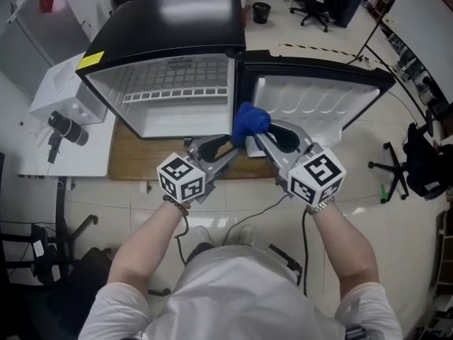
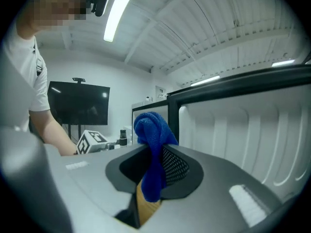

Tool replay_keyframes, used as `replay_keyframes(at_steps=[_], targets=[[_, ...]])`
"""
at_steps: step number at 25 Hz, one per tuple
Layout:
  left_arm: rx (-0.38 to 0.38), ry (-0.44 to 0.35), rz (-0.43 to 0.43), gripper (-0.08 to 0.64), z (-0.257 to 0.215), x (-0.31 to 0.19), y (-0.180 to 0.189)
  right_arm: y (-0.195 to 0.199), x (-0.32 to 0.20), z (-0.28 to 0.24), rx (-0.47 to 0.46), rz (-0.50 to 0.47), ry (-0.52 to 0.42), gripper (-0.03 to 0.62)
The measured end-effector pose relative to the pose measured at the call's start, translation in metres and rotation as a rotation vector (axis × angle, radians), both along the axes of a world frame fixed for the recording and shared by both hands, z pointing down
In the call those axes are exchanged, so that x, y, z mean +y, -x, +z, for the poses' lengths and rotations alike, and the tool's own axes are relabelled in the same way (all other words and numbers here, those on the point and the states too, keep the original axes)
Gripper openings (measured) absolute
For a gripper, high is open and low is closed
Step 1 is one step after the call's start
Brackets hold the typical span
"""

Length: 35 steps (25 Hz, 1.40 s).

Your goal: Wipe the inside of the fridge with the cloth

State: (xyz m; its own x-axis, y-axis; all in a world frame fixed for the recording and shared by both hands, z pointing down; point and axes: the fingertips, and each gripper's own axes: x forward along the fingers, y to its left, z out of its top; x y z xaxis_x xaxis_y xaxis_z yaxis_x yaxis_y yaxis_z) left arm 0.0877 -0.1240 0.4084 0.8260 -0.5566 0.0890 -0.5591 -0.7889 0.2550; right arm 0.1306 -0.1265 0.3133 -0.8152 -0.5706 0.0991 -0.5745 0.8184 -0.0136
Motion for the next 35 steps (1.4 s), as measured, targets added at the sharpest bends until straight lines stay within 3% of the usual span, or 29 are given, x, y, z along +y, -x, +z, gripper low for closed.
replay_keyframes(at_steps=[8,17,27,35], targets=[[-0.188,0.087,-0.189,0.195,0.055,-0.021,-0.036,-0.029,-0.029,-0.038,-0.017,0.137,-0.118,0.067],[-0.320,0.164,-0.366,0.204,0.087,-0.046,-0.049,-0.026,-0.050,-0.058,-0.006,0.238,-0.170,0.067],[-0.318,0.260,-0.472,0.134,0.117,-0.057,-0.047,-0.021,-0.059,-0.061,0.030,0.365,-0.206,0.067],[-0.331,0.263,-0.471,0.107,0.121,-0.059,-0.051,-0.034,-0.064,-0.062,0.042,0.416,-0.222,0.066]])
